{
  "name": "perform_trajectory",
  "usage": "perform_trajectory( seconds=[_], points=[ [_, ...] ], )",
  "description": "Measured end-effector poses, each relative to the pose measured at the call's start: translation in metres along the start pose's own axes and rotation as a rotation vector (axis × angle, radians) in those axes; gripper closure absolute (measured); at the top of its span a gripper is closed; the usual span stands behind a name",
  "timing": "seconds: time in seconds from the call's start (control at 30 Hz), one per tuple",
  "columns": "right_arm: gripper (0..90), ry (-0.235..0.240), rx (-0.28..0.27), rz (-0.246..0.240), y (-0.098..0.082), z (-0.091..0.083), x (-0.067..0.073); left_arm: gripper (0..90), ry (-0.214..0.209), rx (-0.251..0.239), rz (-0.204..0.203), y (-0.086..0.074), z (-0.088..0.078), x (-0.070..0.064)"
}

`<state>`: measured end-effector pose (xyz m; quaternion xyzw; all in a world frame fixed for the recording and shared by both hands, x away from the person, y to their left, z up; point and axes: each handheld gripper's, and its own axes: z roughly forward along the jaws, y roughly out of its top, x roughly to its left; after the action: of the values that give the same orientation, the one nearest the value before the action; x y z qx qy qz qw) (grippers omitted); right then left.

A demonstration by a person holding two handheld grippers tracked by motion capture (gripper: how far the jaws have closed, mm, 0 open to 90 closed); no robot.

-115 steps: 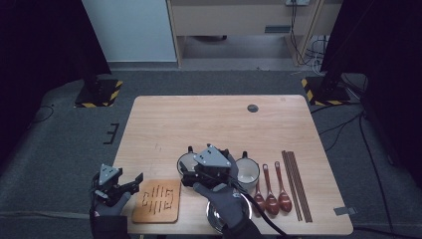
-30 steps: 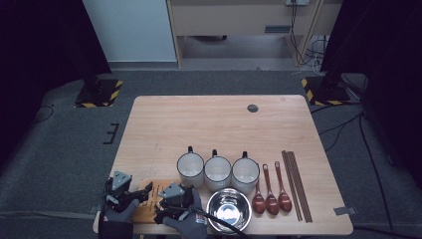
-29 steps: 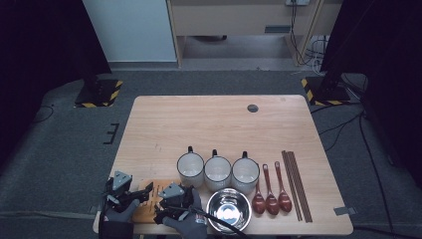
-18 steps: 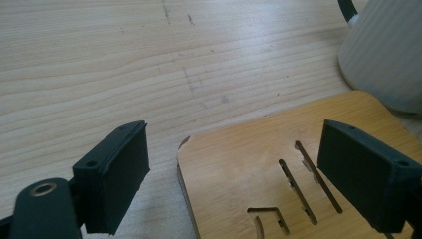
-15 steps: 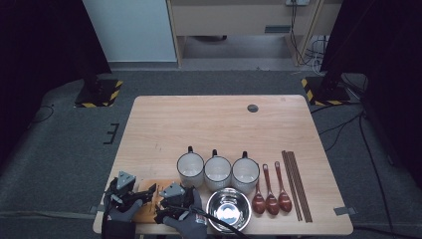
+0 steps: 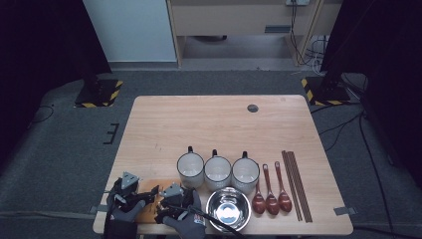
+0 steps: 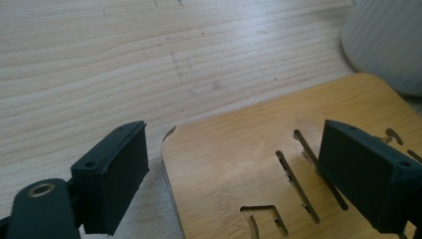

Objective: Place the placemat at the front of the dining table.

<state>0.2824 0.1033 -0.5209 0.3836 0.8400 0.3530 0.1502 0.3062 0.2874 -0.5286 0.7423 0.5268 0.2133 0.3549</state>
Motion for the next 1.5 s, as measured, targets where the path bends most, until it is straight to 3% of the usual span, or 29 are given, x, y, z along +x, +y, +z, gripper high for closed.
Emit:
perform_trajectory(
  seconds=[0.83,1.5],
  points=[
    [12.0,-0.022,-0.015,0.077,0.0,0.006,-0.003,9.5,-0.002,0.007,-0.007,0.005,0.009,0.005],
    [11.8,-0.004,-0.017,0.142,0.003,0.014,-0.006,11.7,0.015,-0.012,-0.051,0.005,0.012,0.007]
  ],
)
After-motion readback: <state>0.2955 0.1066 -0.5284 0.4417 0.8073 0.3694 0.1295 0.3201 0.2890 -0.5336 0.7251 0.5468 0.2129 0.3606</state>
